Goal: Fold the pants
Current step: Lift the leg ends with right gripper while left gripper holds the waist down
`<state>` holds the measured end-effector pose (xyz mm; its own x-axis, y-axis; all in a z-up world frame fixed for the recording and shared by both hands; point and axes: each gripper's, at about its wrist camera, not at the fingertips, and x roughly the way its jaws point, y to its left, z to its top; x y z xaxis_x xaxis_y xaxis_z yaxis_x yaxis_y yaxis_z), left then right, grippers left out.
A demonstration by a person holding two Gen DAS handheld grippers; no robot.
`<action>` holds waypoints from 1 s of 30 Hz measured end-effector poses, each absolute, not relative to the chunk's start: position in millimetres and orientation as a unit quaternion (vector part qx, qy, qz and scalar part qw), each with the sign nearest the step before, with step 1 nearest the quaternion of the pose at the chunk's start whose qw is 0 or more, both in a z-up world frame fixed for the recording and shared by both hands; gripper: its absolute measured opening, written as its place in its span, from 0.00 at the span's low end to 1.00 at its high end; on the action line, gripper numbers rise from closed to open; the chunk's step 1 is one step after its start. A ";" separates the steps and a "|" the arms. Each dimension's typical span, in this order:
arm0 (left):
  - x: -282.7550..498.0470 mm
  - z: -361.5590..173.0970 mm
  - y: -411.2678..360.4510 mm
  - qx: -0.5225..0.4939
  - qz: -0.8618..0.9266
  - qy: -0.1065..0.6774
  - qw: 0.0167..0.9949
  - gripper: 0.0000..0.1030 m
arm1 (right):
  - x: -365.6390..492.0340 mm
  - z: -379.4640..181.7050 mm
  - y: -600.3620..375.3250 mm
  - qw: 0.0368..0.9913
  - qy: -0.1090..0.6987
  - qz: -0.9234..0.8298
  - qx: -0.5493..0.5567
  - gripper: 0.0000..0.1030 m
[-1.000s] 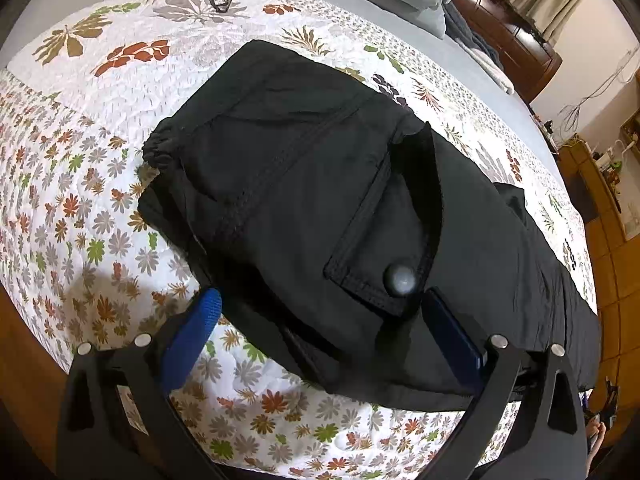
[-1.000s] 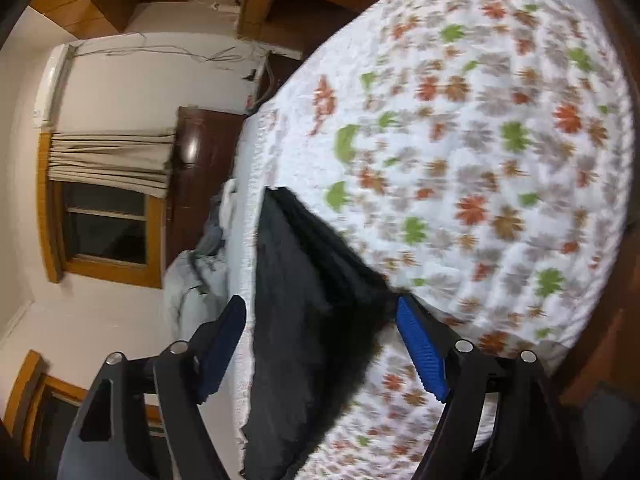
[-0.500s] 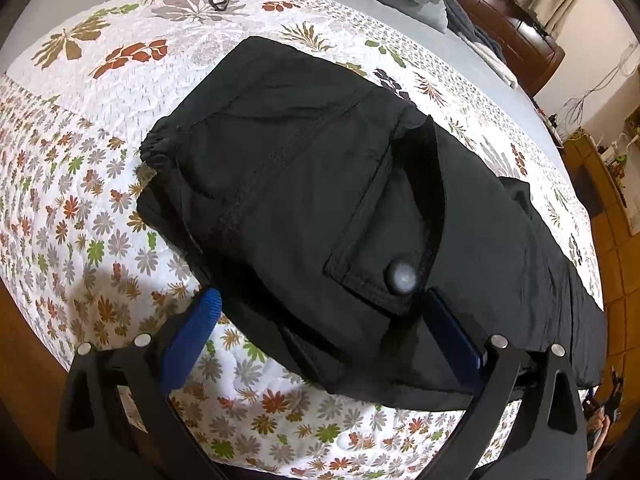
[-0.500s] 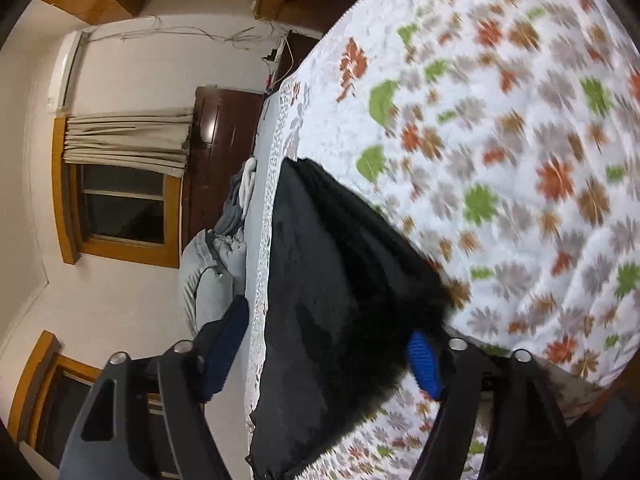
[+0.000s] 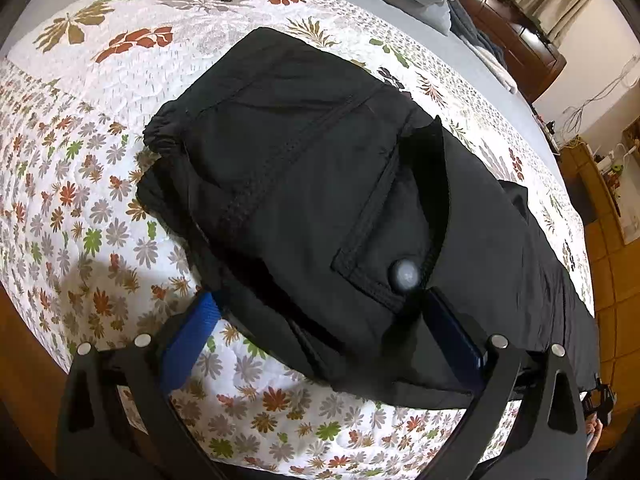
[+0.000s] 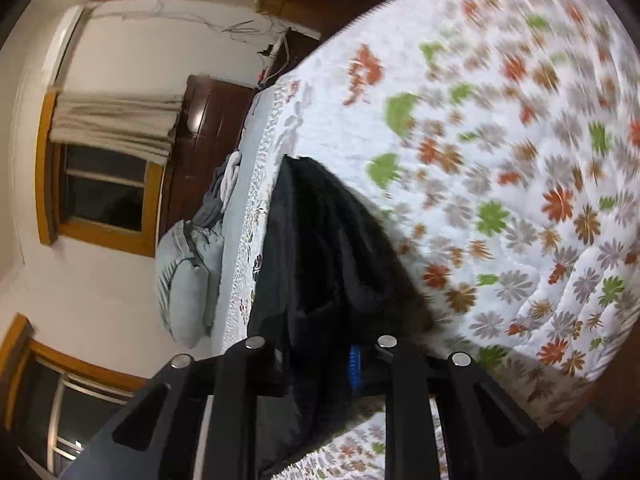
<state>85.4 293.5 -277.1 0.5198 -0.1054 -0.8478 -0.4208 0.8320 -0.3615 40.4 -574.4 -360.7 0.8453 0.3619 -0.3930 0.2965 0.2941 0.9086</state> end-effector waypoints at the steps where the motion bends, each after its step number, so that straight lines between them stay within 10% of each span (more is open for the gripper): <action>1: 84.0 -277.2 293.8 -0.277 0.095 0.480 0.827 0.97 | 40.4 -351.5 -572.2 0.761 0.276 0.021 0.587 0.19; 30: 64.4 -270.8 305.7 -0.317 0.095 0.444 0.833 0.97 | 57.3 -177.7 -481.9 0.875 0.309 -0.023 0.372 0.18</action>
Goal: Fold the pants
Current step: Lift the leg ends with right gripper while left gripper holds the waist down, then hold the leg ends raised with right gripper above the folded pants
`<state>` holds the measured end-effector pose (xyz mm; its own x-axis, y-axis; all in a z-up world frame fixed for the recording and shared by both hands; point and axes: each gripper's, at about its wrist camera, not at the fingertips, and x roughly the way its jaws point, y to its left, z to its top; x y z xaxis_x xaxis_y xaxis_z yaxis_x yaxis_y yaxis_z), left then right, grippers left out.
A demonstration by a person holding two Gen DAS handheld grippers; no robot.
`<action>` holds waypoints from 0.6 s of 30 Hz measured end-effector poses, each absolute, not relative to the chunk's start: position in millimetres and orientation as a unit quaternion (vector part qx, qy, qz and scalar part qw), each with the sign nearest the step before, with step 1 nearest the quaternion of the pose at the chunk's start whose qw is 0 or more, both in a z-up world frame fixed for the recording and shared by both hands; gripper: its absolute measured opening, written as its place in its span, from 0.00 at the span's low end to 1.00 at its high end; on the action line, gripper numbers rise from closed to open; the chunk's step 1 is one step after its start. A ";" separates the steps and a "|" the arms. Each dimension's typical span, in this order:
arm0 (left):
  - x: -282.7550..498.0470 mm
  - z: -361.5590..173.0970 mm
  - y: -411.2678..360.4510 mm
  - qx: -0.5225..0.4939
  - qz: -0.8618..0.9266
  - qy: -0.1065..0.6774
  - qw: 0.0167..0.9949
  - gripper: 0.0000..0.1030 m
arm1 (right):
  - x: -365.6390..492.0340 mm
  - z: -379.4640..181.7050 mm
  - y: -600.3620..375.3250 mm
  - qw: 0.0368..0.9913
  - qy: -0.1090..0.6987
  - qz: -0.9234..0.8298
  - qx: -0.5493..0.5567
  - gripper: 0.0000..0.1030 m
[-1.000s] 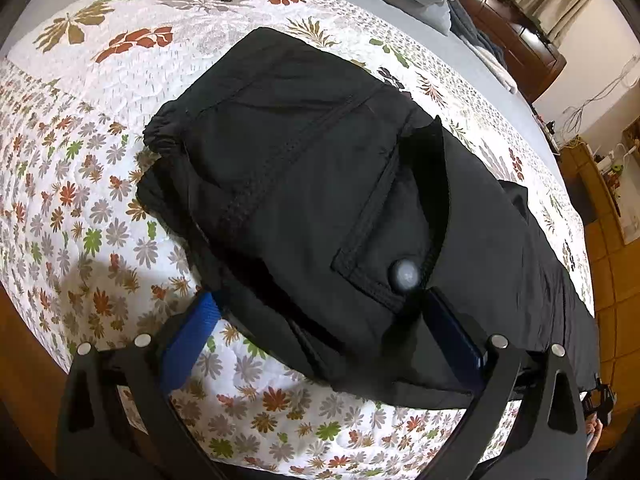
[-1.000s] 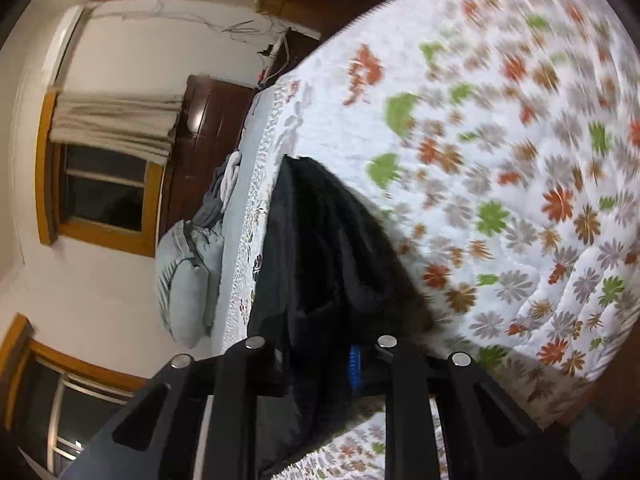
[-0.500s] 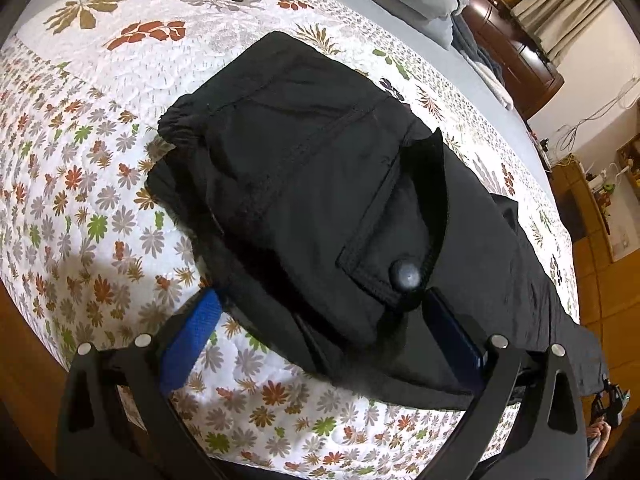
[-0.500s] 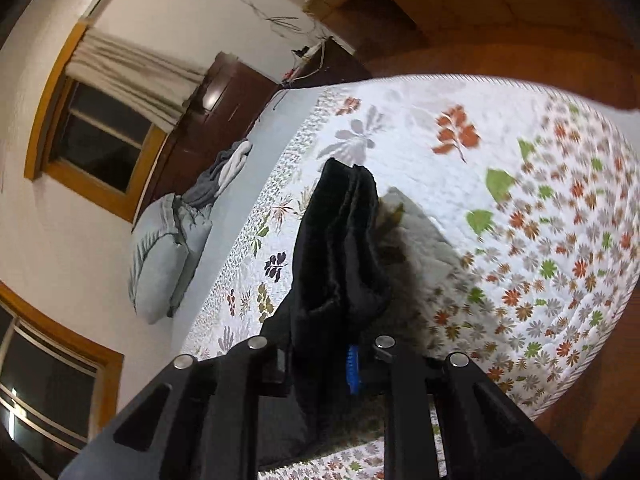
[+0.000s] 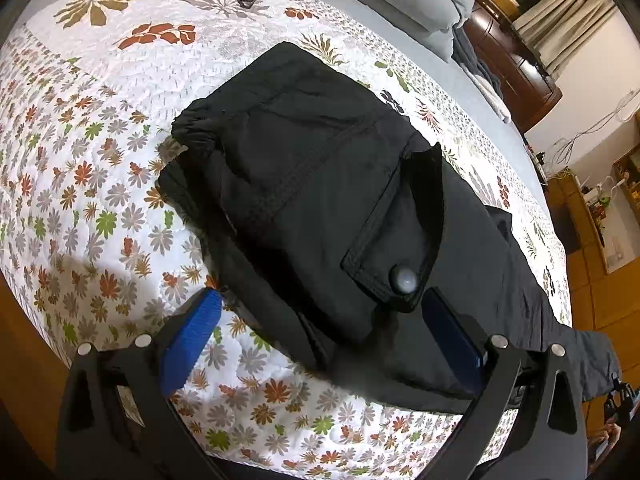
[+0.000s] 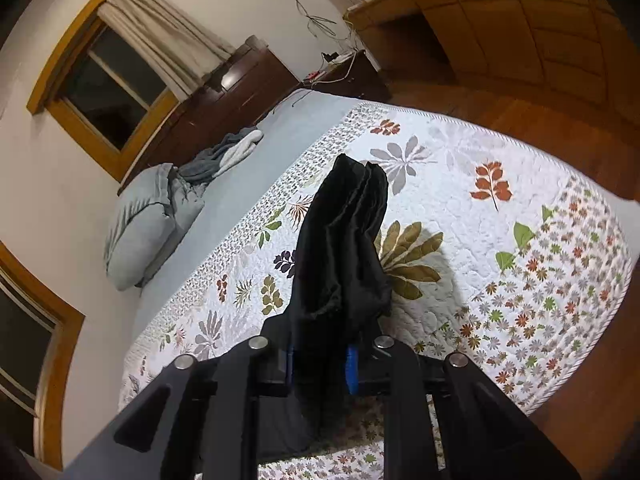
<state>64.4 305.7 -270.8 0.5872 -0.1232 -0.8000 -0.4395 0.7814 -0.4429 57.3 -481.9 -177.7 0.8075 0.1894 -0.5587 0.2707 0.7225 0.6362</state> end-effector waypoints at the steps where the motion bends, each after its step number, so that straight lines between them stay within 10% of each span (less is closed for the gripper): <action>1: 64.4 -270.8 305.6 -0.317 0.095 0.443 0.833 0.97 | 58.1 -173.3 -477.9 0.878 0.310 -0.024 0.363 0.18; 18: 76.8 -270.0 298.1 -0.287 0.105 0.460 0.834 0.97 | 62.2 -125.3 -430.3 0.915 0.313 -0.016 0.254 0.17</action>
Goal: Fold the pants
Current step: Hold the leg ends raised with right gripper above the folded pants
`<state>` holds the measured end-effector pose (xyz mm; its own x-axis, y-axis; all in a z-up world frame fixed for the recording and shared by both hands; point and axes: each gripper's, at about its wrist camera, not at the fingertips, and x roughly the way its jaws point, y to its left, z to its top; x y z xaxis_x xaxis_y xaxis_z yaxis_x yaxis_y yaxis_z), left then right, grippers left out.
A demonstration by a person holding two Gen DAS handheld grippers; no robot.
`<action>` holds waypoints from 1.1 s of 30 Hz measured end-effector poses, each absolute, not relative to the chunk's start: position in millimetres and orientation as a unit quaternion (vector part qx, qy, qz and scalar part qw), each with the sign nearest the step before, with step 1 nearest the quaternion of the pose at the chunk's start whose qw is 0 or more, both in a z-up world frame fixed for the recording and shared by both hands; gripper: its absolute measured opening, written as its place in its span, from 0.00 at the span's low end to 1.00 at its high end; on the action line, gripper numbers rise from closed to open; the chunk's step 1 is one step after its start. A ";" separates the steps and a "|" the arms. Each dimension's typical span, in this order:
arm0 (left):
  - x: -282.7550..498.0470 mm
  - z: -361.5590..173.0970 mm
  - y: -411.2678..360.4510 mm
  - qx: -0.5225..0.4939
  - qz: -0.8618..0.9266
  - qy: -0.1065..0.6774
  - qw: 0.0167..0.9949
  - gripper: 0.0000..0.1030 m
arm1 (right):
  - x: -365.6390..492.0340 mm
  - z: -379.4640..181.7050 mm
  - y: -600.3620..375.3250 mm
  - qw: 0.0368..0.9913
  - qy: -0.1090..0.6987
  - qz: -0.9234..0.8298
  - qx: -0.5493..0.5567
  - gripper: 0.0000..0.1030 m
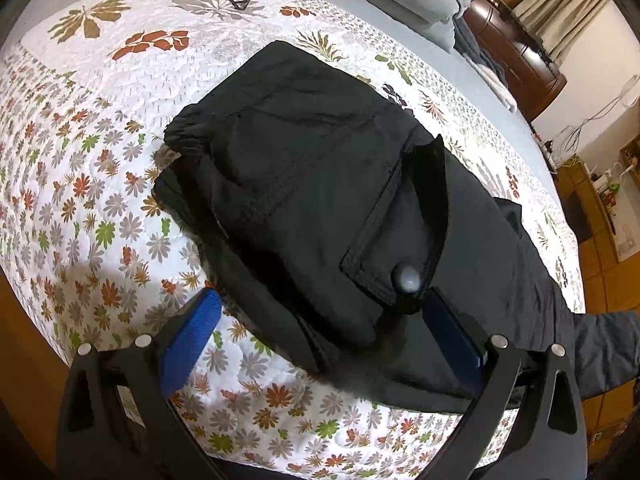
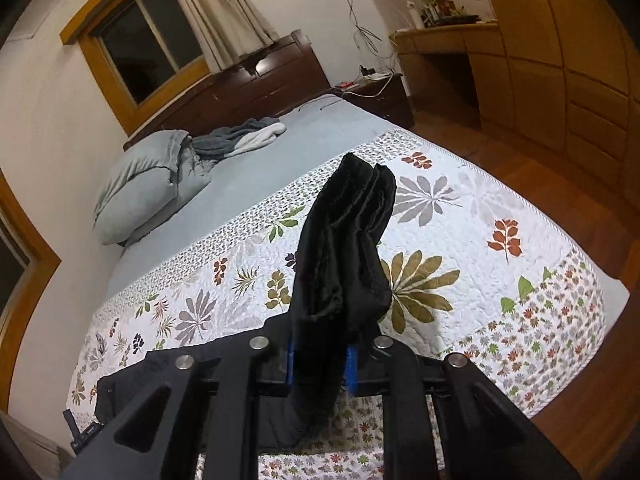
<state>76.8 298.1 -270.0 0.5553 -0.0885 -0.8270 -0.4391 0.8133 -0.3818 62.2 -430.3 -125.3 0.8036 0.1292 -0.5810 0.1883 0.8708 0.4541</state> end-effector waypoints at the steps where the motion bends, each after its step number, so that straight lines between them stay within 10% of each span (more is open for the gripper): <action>1: 78.2 -270.4 297.3 -0.284 0.107 0.463 0.833 0.97 | 63.0 -124.8 -430.4 0.916 0.313 -0.015 0.252 0.17; 33: 81.6 -273.6 293.5 -0.276 0.124 0.470 0.829 0.97 | 59.9 -79.3 -374.2 0.946 0.296 -0.001 0.131 0.17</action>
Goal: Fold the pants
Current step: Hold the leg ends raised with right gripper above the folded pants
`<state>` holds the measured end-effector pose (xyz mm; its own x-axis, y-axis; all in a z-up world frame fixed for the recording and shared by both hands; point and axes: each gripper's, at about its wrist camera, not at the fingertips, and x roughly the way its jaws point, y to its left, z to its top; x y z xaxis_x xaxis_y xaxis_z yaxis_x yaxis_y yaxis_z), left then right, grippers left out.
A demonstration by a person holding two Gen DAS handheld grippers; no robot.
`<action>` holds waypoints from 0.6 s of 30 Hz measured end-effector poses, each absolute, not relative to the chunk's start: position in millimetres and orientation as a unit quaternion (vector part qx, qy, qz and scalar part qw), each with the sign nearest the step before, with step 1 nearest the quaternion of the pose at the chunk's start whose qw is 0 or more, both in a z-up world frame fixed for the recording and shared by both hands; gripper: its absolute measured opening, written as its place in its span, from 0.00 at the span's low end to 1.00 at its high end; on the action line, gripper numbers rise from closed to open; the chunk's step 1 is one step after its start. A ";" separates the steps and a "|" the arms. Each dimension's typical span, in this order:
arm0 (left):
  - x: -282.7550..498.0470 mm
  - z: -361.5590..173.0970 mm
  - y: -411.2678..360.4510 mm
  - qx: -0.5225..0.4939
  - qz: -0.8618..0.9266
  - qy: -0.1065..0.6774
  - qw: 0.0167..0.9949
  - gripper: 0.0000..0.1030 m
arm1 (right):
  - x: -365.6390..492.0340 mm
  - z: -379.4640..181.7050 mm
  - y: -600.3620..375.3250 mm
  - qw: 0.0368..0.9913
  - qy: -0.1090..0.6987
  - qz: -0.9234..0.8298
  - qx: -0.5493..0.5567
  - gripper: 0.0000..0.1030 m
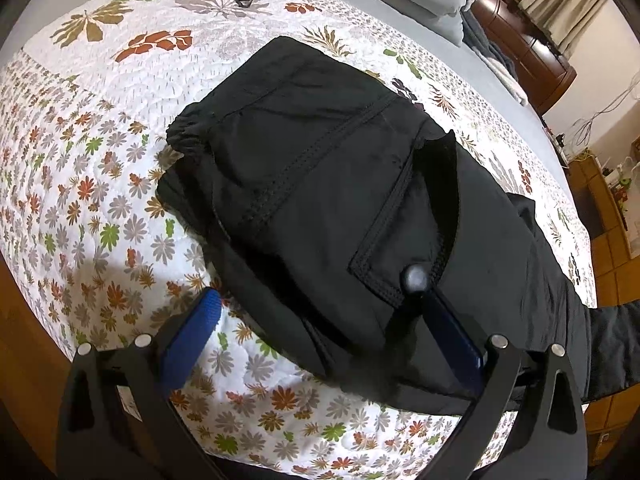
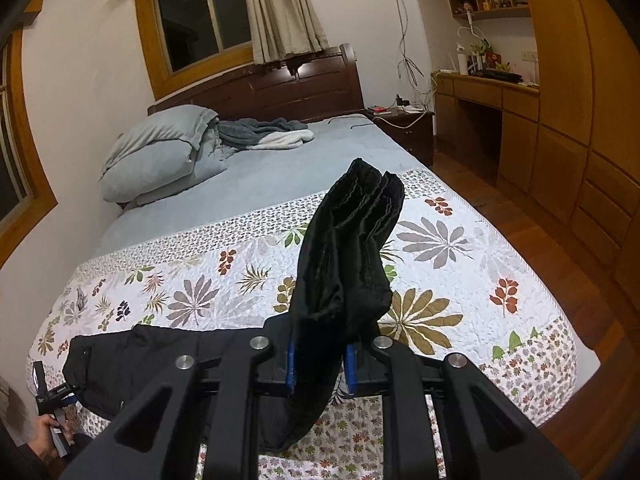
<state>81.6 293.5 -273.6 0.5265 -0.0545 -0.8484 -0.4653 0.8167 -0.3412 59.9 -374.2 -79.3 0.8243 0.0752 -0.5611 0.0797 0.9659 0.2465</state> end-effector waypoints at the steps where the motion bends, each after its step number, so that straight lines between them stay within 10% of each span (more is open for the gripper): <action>1: 81.3 -273.8 293.7 -0.278 0.123 0.471 0.829 0.97 | 59.9 -77.3 -371.2 0.947 0.296 -0.001 0.127 0.17; 18: 68.4 -276.4 306.3 -0.325 0.102 0.452 0.824 0.97 | 70.7 -61.8 -296.2 0.948 0.314 0.021 0.051 0.17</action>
